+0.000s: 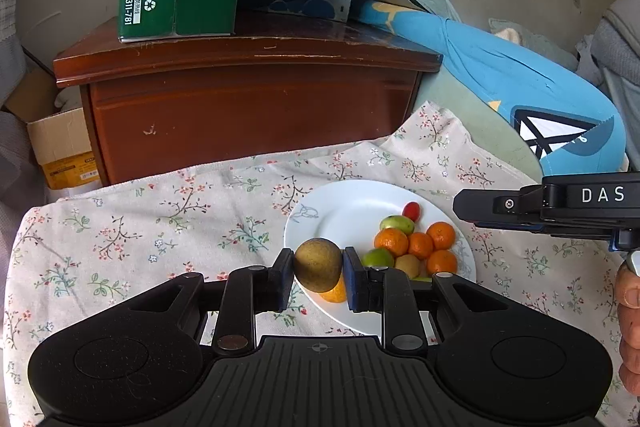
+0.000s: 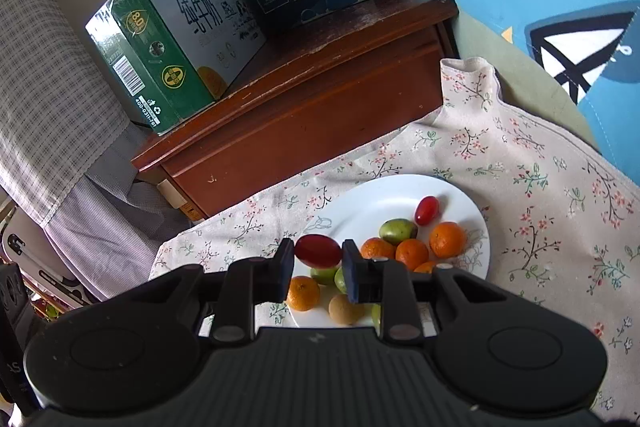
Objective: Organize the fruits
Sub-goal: 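Carry the kiwi and tomato over the plate and open both tools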
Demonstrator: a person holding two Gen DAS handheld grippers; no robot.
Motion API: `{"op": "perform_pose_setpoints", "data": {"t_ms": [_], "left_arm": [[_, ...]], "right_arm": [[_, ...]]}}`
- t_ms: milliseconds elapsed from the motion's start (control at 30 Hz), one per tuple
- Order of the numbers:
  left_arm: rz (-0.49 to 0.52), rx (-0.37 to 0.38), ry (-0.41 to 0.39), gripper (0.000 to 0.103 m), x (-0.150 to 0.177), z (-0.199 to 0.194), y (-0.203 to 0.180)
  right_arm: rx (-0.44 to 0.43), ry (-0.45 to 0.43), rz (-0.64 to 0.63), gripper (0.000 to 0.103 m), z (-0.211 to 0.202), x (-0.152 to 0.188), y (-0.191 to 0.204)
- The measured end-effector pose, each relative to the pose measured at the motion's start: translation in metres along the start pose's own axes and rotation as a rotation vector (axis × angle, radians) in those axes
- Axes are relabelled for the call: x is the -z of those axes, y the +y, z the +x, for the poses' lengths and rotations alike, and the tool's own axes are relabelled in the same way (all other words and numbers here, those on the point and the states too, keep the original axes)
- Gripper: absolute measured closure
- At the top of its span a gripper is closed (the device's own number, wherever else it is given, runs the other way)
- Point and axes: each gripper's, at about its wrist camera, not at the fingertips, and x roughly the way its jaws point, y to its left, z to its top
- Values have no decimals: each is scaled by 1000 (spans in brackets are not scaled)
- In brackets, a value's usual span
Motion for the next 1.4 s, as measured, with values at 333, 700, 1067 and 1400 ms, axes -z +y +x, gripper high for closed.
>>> {"op": "perform_pose_setpoints", "data": {"t_ms": [333,700,1067,1400], "left_arm": [[-17,5,-12,80,-8,28,-3],[-32,27,-1,80,-12,62,-9],[-25,33,8,77,-9,78,-17],[-20,10,-18,58,-18,40,-23]], "right_arm": [[-39,14,54,77,38,-13,-14],[-4,44,89,77,73,-17,-27],[25,56,112,73,88,-17,-35],[48,55,81,60,65,-22,-25]]}}
